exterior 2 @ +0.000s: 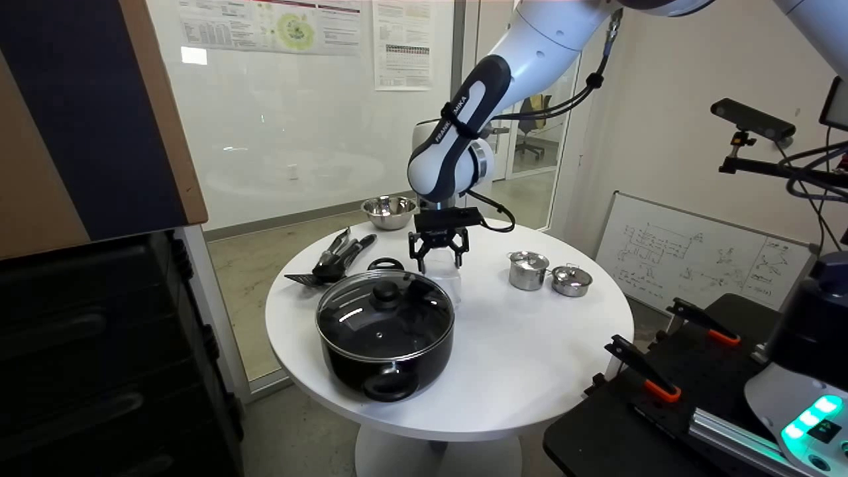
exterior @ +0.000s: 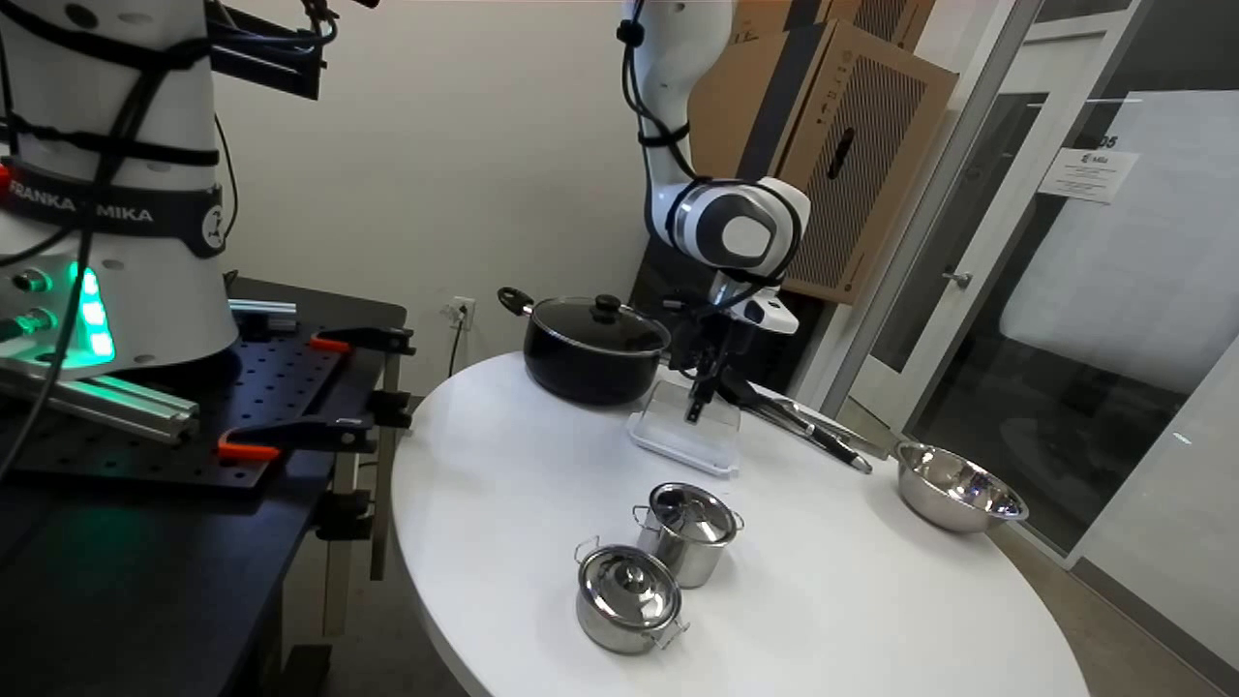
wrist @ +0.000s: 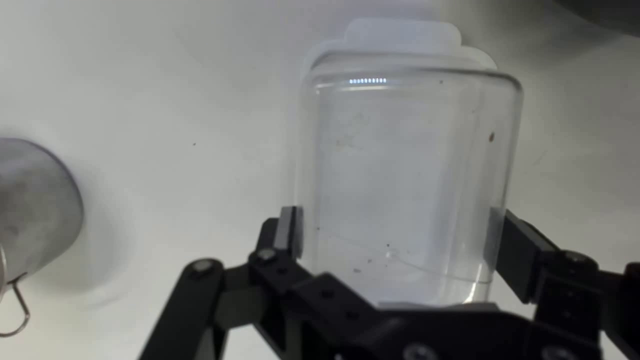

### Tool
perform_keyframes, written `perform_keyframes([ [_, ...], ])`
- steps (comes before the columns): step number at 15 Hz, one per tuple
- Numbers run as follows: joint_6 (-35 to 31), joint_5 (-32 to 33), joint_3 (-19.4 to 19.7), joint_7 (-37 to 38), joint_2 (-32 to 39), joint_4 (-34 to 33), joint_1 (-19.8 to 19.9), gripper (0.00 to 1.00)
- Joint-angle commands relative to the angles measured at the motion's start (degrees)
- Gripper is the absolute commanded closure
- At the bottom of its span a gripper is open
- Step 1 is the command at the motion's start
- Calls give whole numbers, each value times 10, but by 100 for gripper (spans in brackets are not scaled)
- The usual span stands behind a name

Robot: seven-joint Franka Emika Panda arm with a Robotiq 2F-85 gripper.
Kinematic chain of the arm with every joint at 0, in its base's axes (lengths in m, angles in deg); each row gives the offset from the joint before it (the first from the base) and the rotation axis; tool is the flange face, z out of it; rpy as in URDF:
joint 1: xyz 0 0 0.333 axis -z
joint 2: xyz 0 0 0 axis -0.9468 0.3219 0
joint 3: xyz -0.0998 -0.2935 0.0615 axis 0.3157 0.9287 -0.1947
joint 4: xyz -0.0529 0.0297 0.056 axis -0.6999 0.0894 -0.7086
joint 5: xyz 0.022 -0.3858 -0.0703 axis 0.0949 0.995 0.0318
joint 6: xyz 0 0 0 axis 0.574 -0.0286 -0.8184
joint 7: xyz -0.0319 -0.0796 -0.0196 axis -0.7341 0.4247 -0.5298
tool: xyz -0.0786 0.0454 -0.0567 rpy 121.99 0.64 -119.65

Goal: Cover the plate with the clear lid

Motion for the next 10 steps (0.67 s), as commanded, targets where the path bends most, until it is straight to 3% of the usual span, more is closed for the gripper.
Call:
perform_keyframes([
  [1,24,-7,3,12,18,-32,-6,35],
  [7,35,-8,3,18,27,-47,-5,35],
  [8,37,-8,3,20,28,-49,-5,3],
  [10,42,-8,1,21,29,-53,-4,0],
])
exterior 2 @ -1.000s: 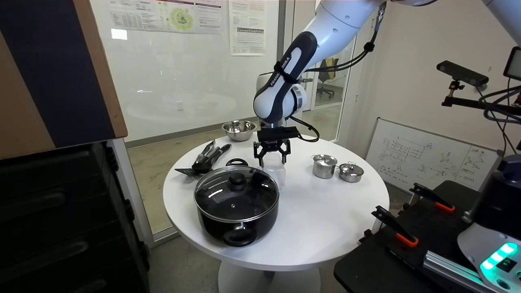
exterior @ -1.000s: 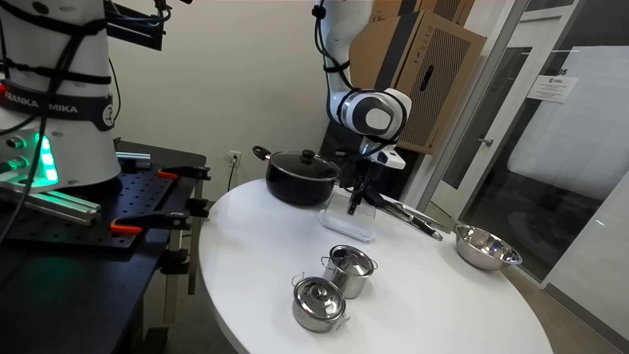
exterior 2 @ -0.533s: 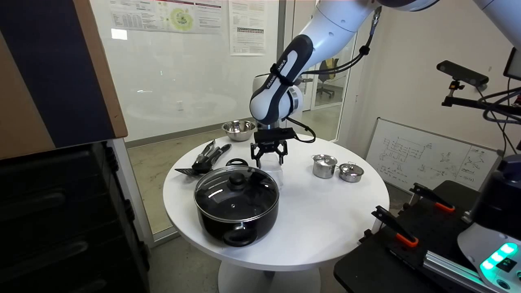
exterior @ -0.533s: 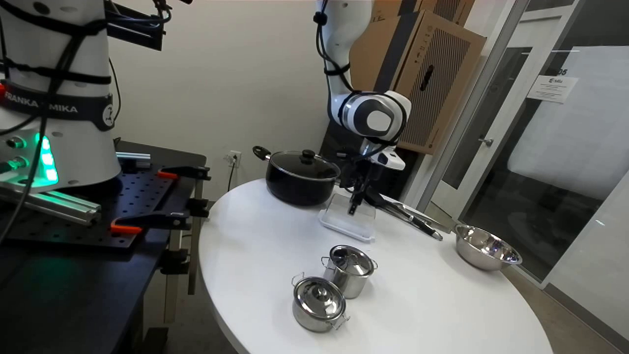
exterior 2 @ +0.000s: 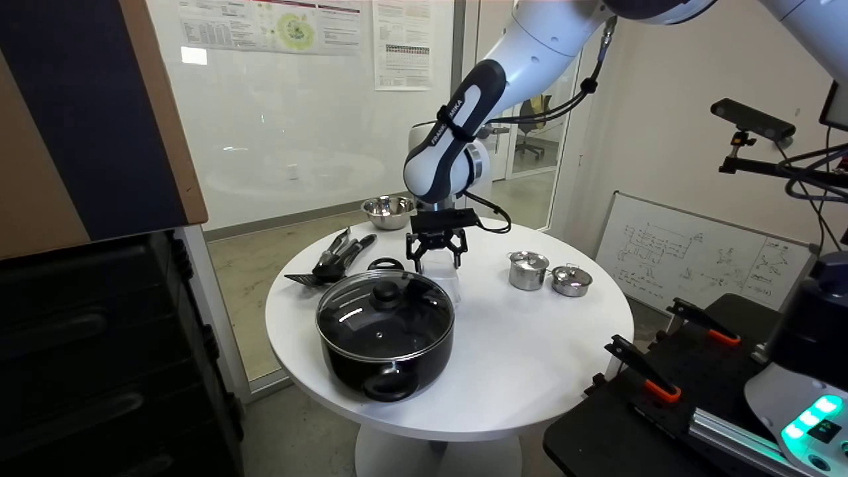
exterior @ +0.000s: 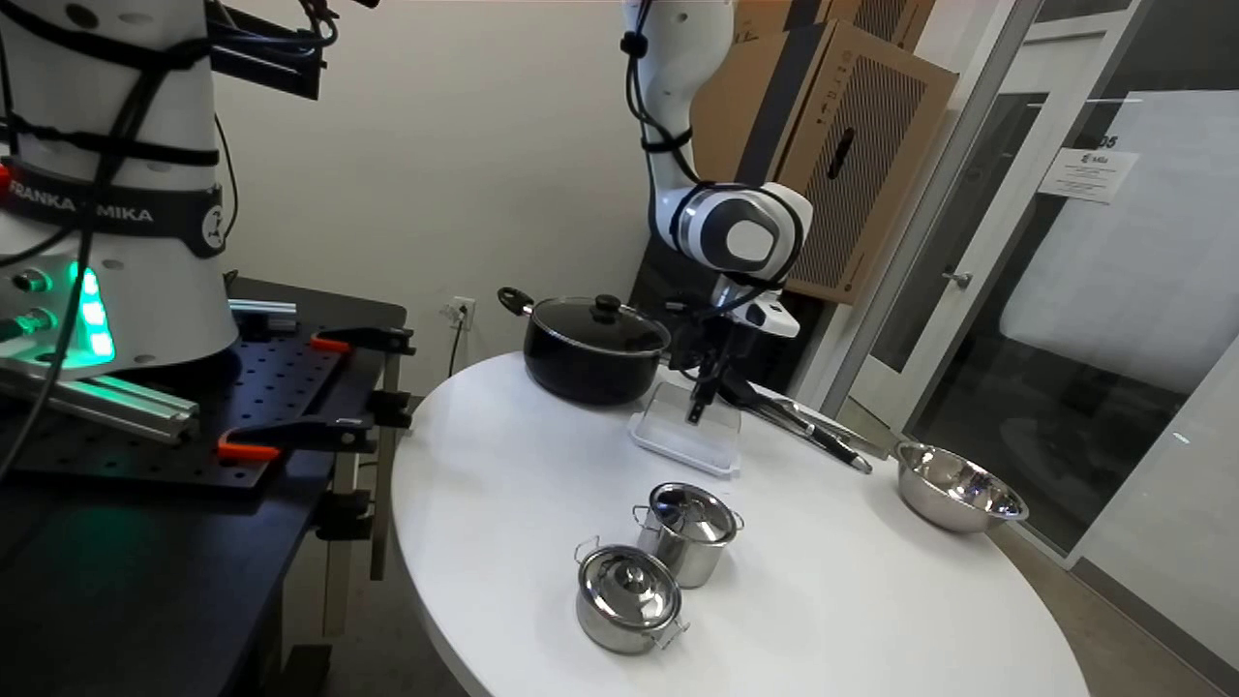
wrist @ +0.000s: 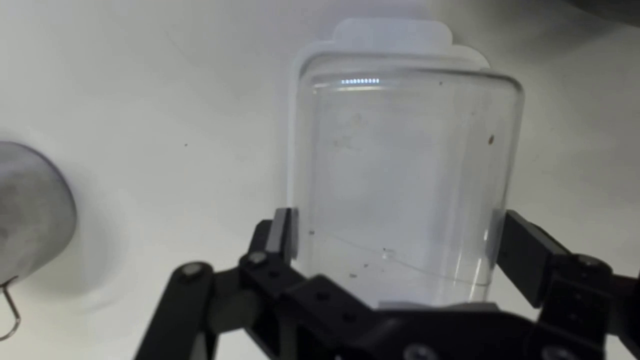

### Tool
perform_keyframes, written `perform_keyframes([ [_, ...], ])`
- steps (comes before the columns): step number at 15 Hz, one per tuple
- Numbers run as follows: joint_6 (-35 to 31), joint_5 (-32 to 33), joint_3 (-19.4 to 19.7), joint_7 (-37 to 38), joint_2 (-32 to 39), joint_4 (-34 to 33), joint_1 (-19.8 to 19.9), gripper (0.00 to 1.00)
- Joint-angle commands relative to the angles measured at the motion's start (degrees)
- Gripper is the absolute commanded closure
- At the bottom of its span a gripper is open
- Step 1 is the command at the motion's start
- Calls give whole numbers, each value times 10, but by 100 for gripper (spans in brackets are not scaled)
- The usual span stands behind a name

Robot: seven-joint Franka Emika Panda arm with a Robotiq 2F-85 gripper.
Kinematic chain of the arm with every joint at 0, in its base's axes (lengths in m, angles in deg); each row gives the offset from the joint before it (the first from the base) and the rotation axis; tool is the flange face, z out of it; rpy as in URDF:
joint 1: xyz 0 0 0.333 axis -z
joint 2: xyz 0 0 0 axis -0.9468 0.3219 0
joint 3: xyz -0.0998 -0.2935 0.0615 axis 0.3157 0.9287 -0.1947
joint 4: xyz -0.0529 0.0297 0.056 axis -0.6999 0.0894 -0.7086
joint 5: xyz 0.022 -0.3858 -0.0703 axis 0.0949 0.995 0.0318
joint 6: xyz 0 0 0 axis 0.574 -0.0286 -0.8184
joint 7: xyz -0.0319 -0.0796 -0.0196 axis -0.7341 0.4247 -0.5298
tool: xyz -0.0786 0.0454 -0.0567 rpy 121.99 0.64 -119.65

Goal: Cover the plate with the clear lid

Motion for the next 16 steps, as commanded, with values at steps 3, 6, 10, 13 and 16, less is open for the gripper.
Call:
perform_keyframes([
  [3,25,-8,0,10,12,-29,-2,0],
  [6,23,-11,-5,5,5,-24,0,0],
  [10,20,-18,-20,-11,-39,11,7,0],
  [13,6,-20,-28,-20,-83,49,10,0],
  [16,-4,-25,-39,-35,-128,88,19,0],
])
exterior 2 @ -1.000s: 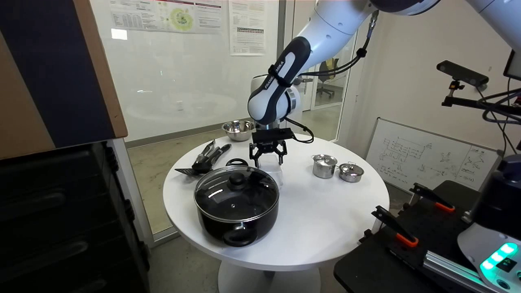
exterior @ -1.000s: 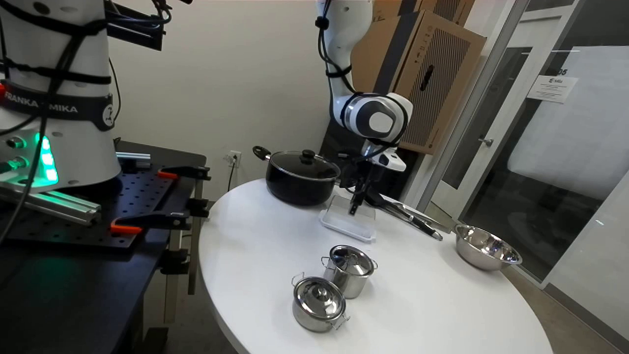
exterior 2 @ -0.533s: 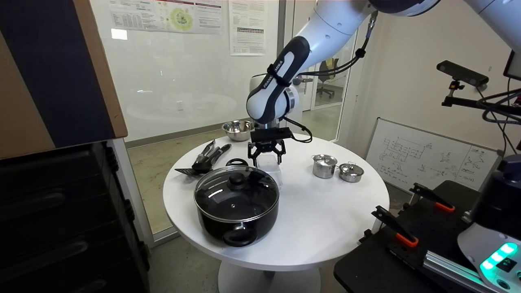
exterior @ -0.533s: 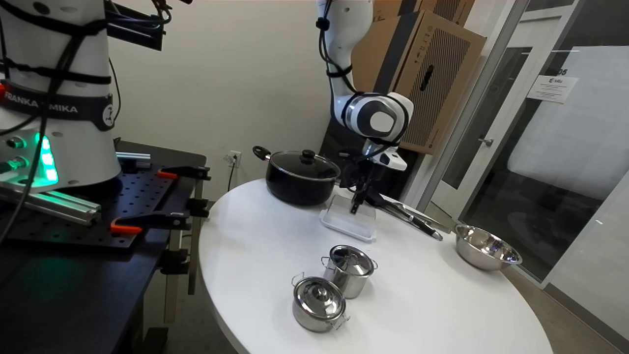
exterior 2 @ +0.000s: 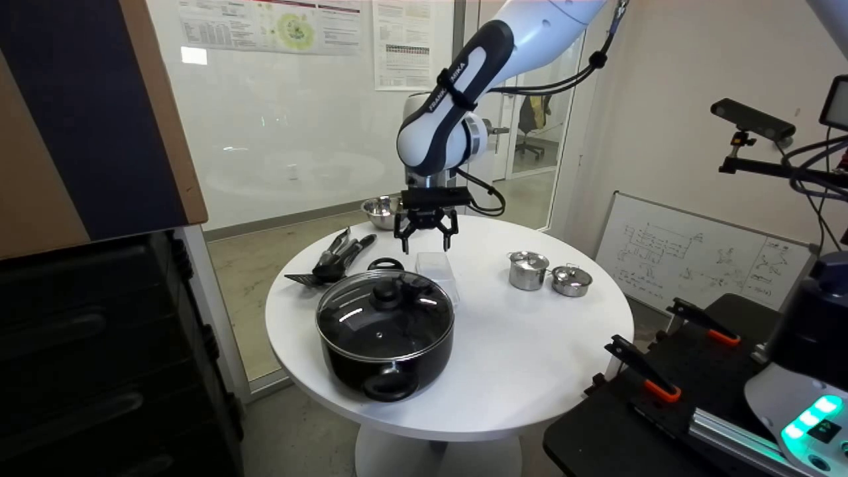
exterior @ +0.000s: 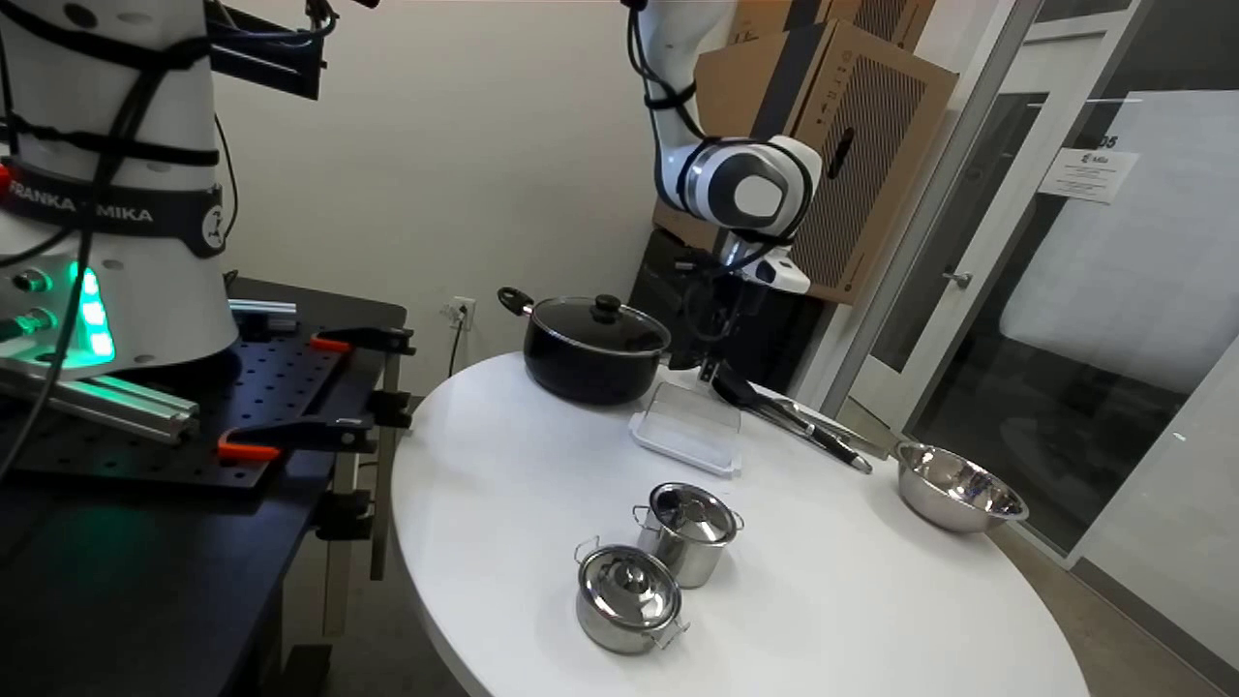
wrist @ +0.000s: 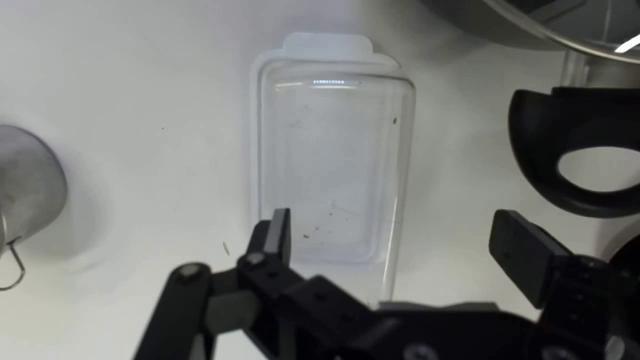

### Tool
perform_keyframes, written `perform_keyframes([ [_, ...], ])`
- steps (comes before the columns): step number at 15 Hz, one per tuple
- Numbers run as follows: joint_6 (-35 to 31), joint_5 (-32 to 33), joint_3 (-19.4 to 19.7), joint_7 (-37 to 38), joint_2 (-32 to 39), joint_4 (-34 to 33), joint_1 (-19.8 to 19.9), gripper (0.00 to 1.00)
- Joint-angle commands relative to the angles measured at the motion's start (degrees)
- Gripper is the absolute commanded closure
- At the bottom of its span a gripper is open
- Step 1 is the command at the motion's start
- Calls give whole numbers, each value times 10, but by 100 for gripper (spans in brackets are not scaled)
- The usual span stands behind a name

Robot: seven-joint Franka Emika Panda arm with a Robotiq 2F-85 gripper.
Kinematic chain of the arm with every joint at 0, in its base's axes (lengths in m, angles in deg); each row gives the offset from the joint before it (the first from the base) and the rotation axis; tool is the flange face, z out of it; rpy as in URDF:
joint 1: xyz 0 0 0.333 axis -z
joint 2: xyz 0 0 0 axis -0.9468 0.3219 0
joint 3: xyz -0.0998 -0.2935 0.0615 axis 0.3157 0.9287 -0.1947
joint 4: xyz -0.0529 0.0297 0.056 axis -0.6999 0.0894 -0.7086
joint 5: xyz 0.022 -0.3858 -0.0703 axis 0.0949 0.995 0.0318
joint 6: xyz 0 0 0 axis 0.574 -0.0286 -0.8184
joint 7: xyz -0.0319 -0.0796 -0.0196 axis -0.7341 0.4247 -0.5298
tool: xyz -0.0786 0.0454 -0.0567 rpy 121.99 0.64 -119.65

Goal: Cover the plate with the clear lid

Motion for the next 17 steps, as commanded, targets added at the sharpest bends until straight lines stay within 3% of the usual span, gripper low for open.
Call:
perform_keyframes([
  [1,-14,-25,-18,-34,-75,75,18,0],
  [6,-12,-46,-40,-108,-156,157,43,0],
  [10,-27,-6,-31,-168,-227,263,38,0],
  [15,-84,57,-29,-156,-283,371,21,0],
  [16,-58,38,-32,-156,-243,316,31,0],
  [17,-67,46,-33,-155,-252,334,29,0],
])
